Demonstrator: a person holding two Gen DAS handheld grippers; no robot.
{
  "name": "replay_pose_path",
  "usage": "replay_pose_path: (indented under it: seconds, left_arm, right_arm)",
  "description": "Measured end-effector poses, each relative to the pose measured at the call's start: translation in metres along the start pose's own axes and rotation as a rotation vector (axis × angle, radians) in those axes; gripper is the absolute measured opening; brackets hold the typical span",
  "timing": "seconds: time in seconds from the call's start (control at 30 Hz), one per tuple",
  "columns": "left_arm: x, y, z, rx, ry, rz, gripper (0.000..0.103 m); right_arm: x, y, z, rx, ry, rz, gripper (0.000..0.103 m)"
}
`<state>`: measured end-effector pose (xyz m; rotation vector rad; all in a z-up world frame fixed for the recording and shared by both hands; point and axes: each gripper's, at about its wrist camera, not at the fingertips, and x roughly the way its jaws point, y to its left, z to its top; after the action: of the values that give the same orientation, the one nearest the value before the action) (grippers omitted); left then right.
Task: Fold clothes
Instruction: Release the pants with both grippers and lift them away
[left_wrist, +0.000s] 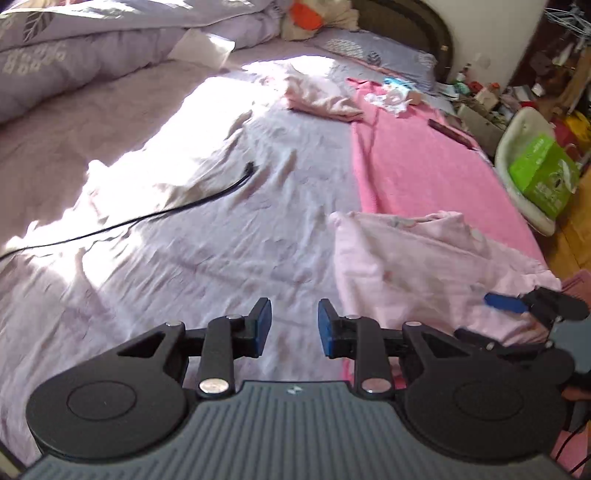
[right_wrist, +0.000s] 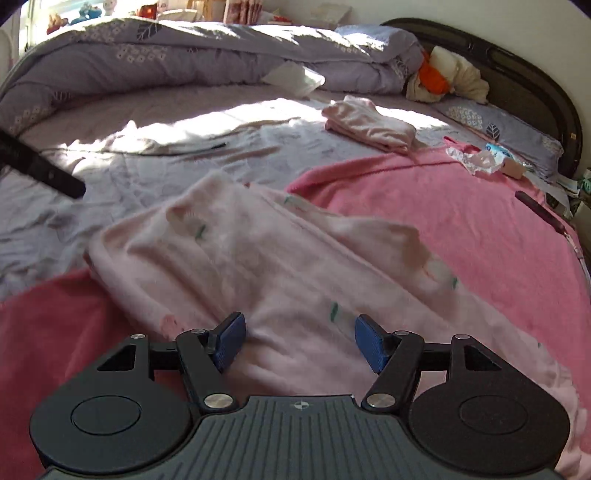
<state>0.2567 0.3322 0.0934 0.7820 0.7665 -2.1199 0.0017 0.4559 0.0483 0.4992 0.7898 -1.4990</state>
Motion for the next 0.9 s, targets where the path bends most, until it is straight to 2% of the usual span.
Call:
replay_pose_path:
  seconds: [0.03, 0.1, 0.17, 0.23, 0.3, 0.33, 0.4, 0.43, 0.47, 0.57, 0.6, 0.67, 0.7, 0.73, 0.77, 0.8, 0.83, 0.87, 0.9]
  left_arm:
    - [0.006, -0.012, 0.004, 0.045, -0.014, -0.041, 0.046]
    - [0.019, -0.032, 0.008, 0.128, -0.029, -0.110, 0.048]
    - [0.039, -0.044, -0.005, 0.174, 0.028, -0.122, 0.048]
    - [0.044, -0.048, -0.025, 0.216, 0.041, -0.085, 0.048]
    - [0.042, -0.049, -0.041, 0.253, 0.047, -0.049, 0.050]
    - [0.037, -0.048, -0.046, 0.269, 0.050, -0.036, 0.052]
    - [0.027, -0.047, -0.054, 0.301, 0.055, -0.011, 0.054]
    - [0.023, -0.045, -0.055, 0.304, 0.066, 0.007, 0.056]
    - [0.020, -0.043, -0.054, 0.304, 0.079, 0.027, 0.058]
    - [0.010, -0.037, -0.048, 0.303, 0.097, 0.084, 0.058]
    - [0.005, -0.036, -0.044, 0.300, 0.081, 0.099, 0.056]
    - [-0.001, -0.041, -0.035, 0.307, 0.046, 0.106, 0.054]
    - [-0.003, -0.045, -0.030, 0.316, 0.024, 0.105, 0.054]
    - [-0.002, -0.052, -0.025, 0.328, 0.006, 0.086, 0.054]
    - [0.000, -0.058, -0.021, 0.339, -0.001, 0.063, 0.055]
    - [0.003, -0.065, -0.018, 0.367, -0.005, 0.039, 0.055]
    - [0.007, -0.073, -0.015, 0.400, -0.010, 0.013, 0.056]
    - [0.011, -0.080, -0.012, 0.433, -0.014, -0.013, 0.056]
    - [0.017, -0.088, -0.012, 0.474, -0.011, -0.042, 0.057]
  right_arm:
    - [-0.009, -0.002, -0.009, 0.018, -0.014, -0.013, 0.068]
    - [-0.020, -0.004, -0.007, 0.052, 0.016, -0.040, 0.068]
    - [-0.034, -0.008, 0.005, 0.100, -0.017, -0.062, 0.068]
    - [-0.043, -0.014, 0.014, 0.114, -0.071, -0.078, 0.075]
    - [-0.043, -0.023, 0.016, 0.114, -0.100, -0.116, 0.077]
    - [-0.040, -0.030, 0.012, 0.116, -0.100, -0.143, 0.078]
    - [-0.025, -0.044, -0.015, 0.105, -0.020, -0.200, 0.079]
    - [-0.016, -0.052, -0.030, 0.099, 0.026, -0.229, 0.078]
    - [-0.021, -0.061, -0.043, 0.136, -0.002, -0.211, 0.078]
    - [-0.041, -0.062, -0.033, 0.063, 0.018, -0.221, 0.076]
    - [-0.050, -0.059, -0.031, 0.023, -0.018, -0.239, 0.078]
    - [-0.059, -0.056, -0.035, -0.029, -0.078, -0.239, 0.091]
    - [-0.053, -0.058, -0.041, -0.039, -0.048, -0.237, 0.093]
    - [-0.040, -0.061, -0.049, -0.033, 0.043, -0.238, 0.093]
    - [-0.034, -0.069, -0.055, 0.021, 0.074, -0.223, 0.093]
    - [-0.037, -0.075, -0.053, 0.086, 0.092, -0.208, 0.093]
    - [-0.038, -0.079, -0.043, 0.117, 0.150, -0.199, 0.091]
    - [-0.040, -0.079, -0.034, 0.117, 0.193, -0.202, 0.089]
    - [-0.044, -0.078, -0.026, 0.106, 0.197, -0.204, 0.086]
